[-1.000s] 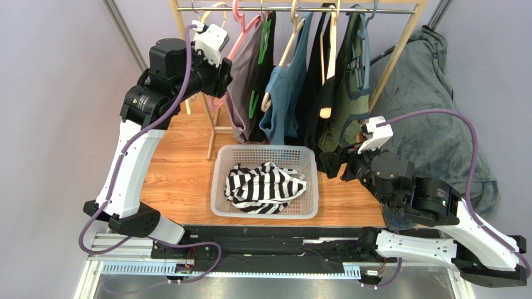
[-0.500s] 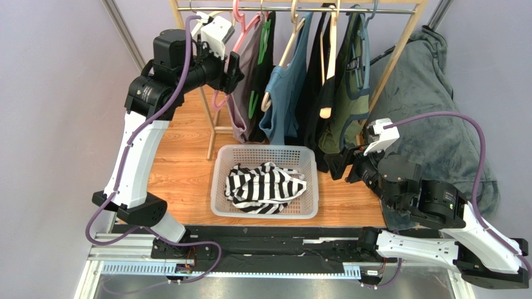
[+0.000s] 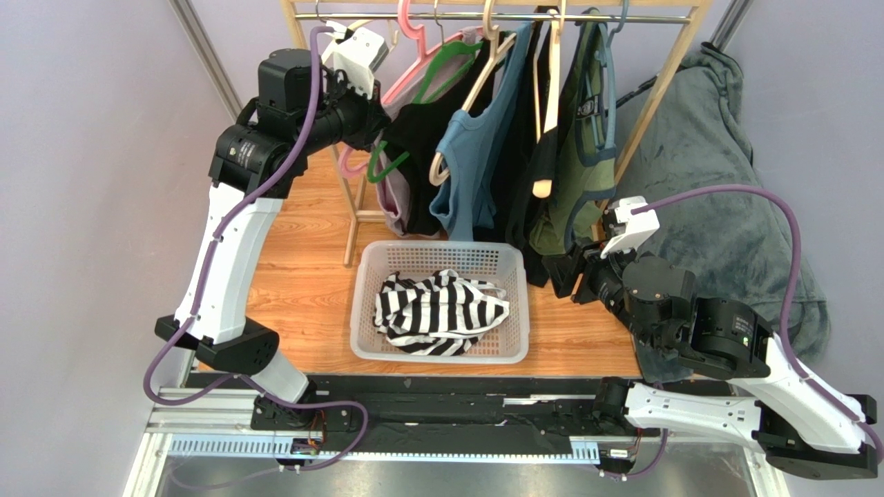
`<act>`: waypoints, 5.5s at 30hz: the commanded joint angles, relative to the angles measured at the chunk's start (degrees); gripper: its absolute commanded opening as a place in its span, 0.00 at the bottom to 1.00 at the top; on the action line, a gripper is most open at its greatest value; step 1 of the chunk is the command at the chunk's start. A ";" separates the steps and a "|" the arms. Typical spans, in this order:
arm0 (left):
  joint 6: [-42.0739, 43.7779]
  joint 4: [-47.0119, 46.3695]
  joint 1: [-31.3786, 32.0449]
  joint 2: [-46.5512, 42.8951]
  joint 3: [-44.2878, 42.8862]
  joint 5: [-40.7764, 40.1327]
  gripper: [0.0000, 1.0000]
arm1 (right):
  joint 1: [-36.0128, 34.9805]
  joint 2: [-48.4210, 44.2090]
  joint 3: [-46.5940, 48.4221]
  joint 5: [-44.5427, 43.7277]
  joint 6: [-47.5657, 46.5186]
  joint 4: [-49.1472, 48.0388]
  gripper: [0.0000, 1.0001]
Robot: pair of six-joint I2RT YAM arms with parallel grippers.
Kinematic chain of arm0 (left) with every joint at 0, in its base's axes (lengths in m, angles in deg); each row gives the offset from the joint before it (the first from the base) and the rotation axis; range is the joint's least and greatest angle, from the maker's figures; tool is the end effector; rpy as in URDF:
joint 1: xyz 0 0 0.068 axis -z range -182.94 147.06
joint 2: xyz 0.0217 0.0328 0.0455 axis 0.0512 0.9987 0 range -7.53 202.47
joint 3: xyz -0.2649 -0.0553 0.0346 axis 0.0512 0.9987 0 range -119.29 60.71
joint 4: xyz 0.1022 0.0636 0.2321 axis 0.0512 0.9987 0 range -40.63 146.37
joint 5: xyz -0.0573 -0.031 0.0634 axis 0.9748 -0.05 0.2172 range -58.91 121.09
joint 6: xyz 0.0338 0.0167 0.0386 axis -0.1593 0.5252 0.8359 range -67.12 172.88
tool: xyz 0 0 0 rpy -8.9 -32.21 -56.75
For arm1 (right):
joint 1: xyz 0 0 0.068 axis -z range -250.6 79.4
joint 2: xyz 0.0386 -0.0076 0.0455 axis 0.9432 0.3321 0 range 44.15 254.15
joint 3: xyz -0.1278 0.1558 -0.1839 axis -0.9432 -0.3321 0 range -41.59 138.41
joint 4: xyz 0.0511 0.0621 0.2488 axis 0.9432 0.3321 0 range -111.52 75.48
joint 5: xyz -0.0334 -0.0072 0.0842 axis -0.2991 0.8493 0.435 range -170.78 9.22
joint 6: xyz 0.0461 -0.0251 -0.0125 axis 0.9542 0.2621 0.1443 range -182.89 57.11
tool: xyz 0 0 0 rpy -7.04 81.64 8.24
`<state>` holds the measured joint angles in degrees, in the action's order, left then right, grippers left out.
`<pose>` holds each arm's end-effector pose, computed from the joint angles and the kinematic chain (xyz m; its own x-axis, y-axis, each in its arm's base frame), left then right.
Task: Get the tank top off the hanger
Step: Pick up the hanger from the clothesline, then remove the tank top from the bin.
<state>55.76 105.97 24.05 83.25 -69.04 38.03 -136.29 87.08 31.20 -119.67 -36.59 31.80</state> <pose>0.2481 -0.1312 0.5451 -0.2419 0.1790 -0.9537 0.5659 0.8244 0.0112 0.0626 0.0843 0.4268 -0.3563 0.0492 -0.9331 -0.3506 0.9186 0.1823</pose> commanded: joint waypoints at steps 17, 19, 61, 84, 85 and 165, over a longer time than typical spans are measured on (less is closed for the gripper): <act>2.40 -2.46 0.26 -12.29 5.10 -4.04 0.00 | 0.12 -0.22 0.94 0.49 0.59 -0.23 0.40; 2.84 -2.63 0.26 -15.19 7.40 -3.95 0.00 | 0.21 -0.31 1.38 0.40 0.68 0.20 0.40; 11.89 3.08 0.18 -28.47 -16.33 28.21 0.00 | 0.30 0.22 2.44 0.49 1.12 2.67 0.41; 35.33 5.62 0.26 -25.04 -2.79 34.00 0.00 | 0.21 -2.86 0.50 1.72 -2.31 -0.76 0.37; 36.14 7.02 0.26 -24.95 -2.70 34.71 0.00 | 0.13 -2.77 0.59 1.72 -2.66 -1.02 0.37; 26.49 15.11 0.18 -40.86 19.47 29.79 0.00 | -0.93 1.88 9.12 -14.97 -6.18 -5.25 0.00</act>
<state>84.39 120.28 24.42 43.19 -44.70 66.81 -137.69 88.31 38.28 -121.75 -43.97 21.70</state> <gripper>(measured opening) 0.164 0.016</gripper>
